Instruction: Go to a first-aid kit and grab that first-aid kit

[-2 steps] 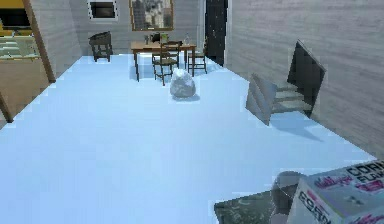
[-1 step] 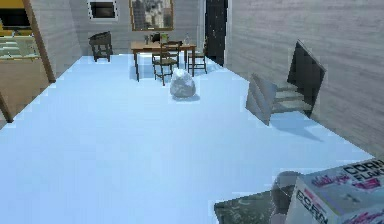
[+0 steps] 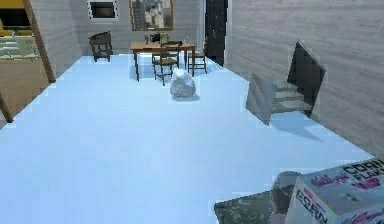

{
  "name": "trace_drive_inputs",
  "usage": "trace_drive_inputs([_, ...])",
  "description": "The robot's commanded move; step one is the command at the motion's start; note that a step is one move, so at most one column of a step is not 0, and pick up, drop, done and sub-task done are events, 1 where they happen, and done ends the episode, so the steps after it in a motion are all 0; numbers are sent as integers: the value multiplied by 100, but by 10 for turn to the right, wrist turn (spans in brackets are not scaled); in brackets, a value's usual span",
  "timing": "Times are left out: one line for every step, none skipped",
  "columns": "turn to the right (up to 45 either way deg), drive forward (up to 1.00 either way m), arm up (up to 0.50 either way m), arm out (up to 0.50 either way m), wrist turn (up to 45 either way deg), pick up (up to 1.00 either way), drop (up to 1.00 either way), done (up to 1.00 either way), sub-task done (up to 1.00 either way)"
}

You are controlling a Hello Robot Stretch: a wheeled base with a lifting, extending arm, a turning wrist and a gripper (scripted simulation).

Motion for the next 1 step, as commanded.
trace_drive_inputs([0,0,0,0,0,100,0,0,0])
